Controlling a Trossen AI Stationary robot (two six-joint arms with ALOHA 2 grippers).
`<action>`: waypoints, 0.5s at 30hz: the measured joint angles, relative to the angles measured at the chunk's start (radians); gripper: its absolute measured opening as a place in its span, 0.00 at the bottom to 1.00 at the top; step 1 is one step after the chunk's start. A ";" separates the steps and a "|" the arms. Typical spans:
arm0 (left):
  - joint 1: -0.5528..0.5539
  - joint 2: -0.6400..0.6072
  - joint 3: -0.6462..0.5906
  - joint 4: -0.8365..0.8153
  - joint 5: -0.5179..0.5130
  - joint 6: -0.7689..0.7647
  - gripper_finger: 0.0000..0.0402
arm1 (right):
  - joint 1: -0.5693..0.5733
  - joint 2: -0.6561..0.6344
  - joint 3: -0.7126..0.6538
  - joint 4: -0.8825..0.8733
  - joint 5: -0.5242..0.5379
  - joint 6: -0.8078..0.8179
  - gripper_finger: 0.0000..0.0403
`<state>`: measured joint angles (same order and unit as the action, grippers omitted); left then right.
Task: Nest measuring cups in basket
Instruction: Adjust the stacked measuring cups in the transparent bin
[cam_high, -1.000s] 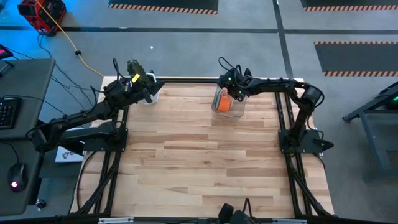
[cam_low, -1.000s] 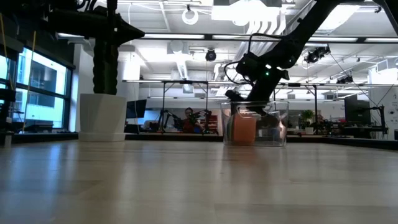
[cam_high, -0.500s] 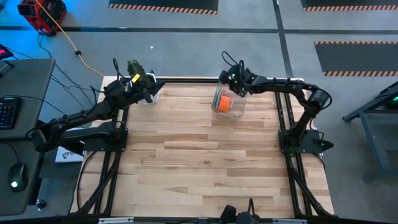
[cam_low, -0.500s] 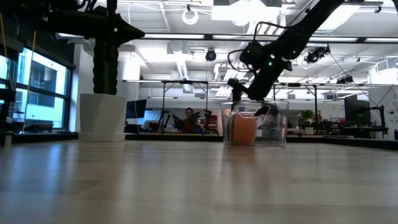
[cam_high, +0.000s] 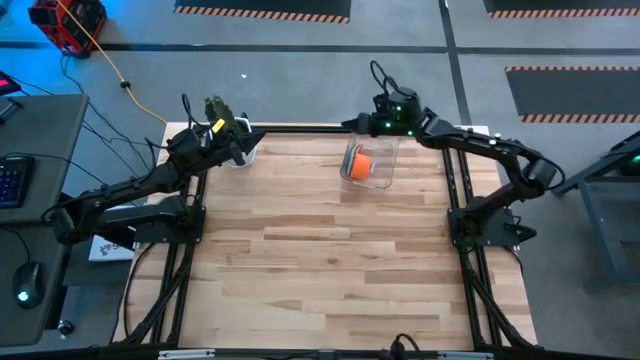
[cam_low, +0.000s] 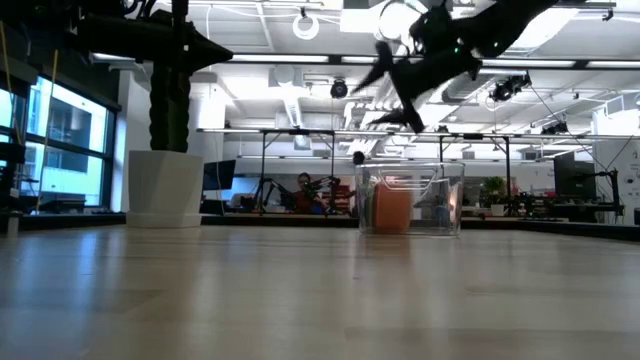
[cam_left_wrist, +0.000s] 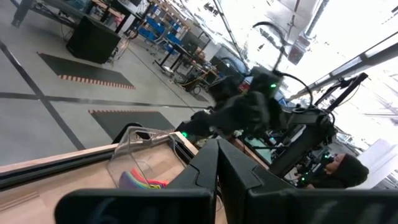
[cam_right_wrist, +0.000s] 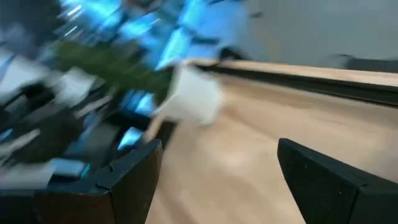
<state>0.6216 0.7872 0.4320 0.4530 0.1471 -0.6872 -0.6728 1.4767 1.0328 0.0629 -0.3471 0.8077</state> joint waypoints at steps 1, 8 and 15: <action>0.000 0.000 0.000 0.000 0.000 -0.001 0.00 | 0.003 -0.011 0.000 0.009 -0.031 -0.029 0.77; 0.000 0.000 0.000 0.000 0.000 -0.015 0.00 | 0.054 -0.030 0.000 0.013 0.056 -0.088 0.77; 0.000 0.000 0.000 0.000 0.000 -0.019 0.00 | 0.070 -0.004 0.000 0.015 0.150 -0.039 0.77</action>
<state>0.6215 0.7872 0.4320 0.4530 0.1467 -0.7059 -0.6033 1.4731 1.0328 0.0776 -0.1975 0.7687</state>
